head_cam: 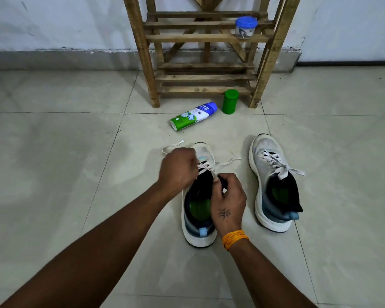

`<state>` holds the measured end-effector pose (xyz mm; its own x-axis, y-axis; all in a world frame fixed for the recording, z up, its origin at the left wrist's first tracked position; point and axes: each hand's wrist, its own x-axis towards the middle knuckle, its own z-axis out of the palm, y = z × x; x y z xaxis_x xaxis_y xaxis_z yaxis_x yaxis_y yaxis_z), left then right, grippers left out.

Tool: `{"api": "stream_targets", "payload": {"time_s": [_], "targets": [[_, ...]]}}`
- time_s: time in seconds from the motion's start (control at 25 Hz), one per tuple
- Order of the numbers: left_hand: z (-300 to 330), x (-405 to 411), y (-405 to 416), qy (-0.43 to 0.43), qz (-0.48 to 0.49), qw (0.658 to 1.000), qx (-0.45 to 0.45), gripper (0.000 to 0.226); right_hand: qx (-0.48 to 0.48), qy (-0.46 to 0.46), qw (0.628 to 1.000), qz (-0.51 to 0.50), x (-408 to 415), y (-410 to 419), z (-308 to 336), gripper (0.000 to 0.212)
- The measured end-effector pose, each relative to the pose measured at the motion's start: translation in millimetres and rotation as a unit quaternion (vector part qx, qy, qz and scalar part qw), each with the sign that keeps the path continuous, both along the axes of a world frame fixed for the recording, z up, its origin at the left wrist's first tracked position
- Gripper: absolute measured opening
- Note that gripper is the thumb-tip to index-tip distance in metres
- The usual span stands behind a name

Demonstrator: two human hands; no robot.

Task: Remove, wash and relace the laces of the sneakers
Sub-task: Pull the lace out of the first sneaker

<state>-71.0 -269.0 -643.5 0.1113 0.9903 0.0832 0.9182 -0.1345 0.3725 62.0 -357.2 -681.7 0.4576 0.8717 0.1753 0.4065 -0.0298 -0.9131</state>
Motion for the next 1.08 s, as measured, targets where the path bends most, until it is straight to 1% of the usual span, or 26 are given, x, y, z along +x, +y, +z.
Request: {"api": "stream_targets", "payload": {"time_s": [0.08, 0.12, 0.16, 0.2, 0.24, 0.32, 0.36, 0.4, 0.48, 0.52, 0.56, 0.6, 0.64, 0.68, 0.72, 0.76, 0.8, 0.84, 0.88, 0.96, 1.0, 1.04, 1.08], "targets": [[-0.5, -23.2, 12.1, 0.046, 0.124, 0.991, -0.015, 0.014, -0.002, 0.005, 1.000, -0.002, -0.7, 0.2, 0.3, 0.005], [-2.0, -33.4, 16.3, 0.069, 0.157, 0.985, -0.034, 0.015, -0.001, 0.004, 1.000, -0.001, -1.4, -0.3, 0.5, 0.005], [-2.9, -38.2, 17.0, 0.085, 0.154, 0.983, -0.045, 0.016, 0.000, 0.002, 1.000, 0.000, -2.1, -0.6, 1.1, 0.005], [-1.6, -35.8, 14.0, 0.085, 0.121, 0.988, -0.042, 0.020, 0.002, 0.001, 1.000, -0.001, -1.9, -0.7, 1.4, 0.005], [0.5, -28.5, 7.5, 0.068, 0.067, 0.995, -0.029, 0.026, 0.005, 0.002, 1.000, -0.002, -1.8, -0.6, 1.5, 0.005], [5.2, -6.0, -9.9, 0.005, -0.045, 0.999, -0.022, 0.037, 0.007, 0.003, 1.000, -0.001, -2.8, 0.7, 0.5, 0.005], [7.3, 5.2, -15.8, -0.002, -0.081, 0.996, -0.028, 0.036, 0.006, 0.004, 1.000, 0.000, -3.6, 0.8, 0.1, 0.005], [9.3, 14.7, -19.2, 0.014, -0.104, 0.994, -0.034, 0.031, 0.005, 0.007, 1.000, 0.000, -4.2, 0.5, 0.0, 0.004], [12.0, 21.6, -17.9, 0.056, -0.108, 0.992, -0.038, 0.019, 0.009, 0.008, 1.000, 0.000, -4.0, -0.5, -0.1, 0.004], [12.4, 19.7, -15.4, 0.062, -0.096, 0.993, -0.034, 0.017, 0.010, 0.005, 1.000, 0.000, -3.4, -0.7, -0.4, 0.004], [11.7, 15.2, -11.8, 0.051, -0.063, 0.996, -0.027, 0.017, 0.010, 0.001, 1.000, -0.001, -2.7, -0.8, -0.8, 0.005], [10.1, 7.5, -7.0, 0.035, -0.011, 0.999, -0.019, 0.018, 0.007, -0.002, 1.000, -0.002, -2.2, -0.1, -0.9, 0.005], [10.3, -1.5, -2.6, 0.039, 0.048, 0.998, -0.019, 0.018, 0.004, -0.004, 1.000, -0.004, -1.8, 0.6, -0.7, 0.006], [9.6, -12.2, 0.8, 0.068, 0.092, 0.993, -0.029, 0.018, 0.001, -0.004, 1.000, -0.005, -2.6, 0.7, -0.5, 0.007], [6.5, -23.3, 3.1, 0.112, 0.111, 0.986, -0.046, 0.021, -0.001, -0.004, 1.000, -0.004, -3.9, 0.3, 0.4, 0.007], [2.7, -32.6, 3.7, 0.152, 0.111, 0.979, -0.073, 0.023, -0.002, -0.007, 1.000, -0.001, -4.8, -0.6, 0.9, 0.007], [0.0, -37.4, 2.9, 0.177, 0.102, 0.975, -0.092, 0.024, 0.000, -0.010, 1.000, 0.000, -4.6, -1.2, 1.2, 0.007], [-1.6, -38.1, 2.3, 0.180, 0.088, 0.975, -0.095, 0.025, 0.004, -0.012, 1.000, -0.001, -3.7, -1.1, 1.5, 0.007], [-1.9, -34.9, 1.3, 0.156, 0.068, 0.982, -0.080, 0.026, 0.010, -0.013, 1.000, -0.001, -2.7, -0.7, 1.4, 0.007], [1.7, -19.3, -3.3, 0.056, 0.010, 0.997, -0.044, 0.029, 0.010, -0.011, 1.000, -0.002, -2.4, 0.2, 0.4, 0.007], [4.8, -10.2, -6.7, 0.006, -0.025, 0.999, -0.040, 0.028, 0.006, -0.007, 1.000, -0.001, -3.4, 0.1, -0.1, 0.007], [7.7, -1.5, -9.5, -0.021, -0.057, 0.997, -0.044, 0.026, 0.003, -0.002, 1.000, -0.001, -4.2, -0.5, -0.2, 0.007], [8.0, 4.9, -11.0, -0.029, -0.081, 0.995, -0.051, 0.023, 0.000, 0.001, 1.000, -0.001, -4.7, -0.6, -0.5, 0.007]]}}
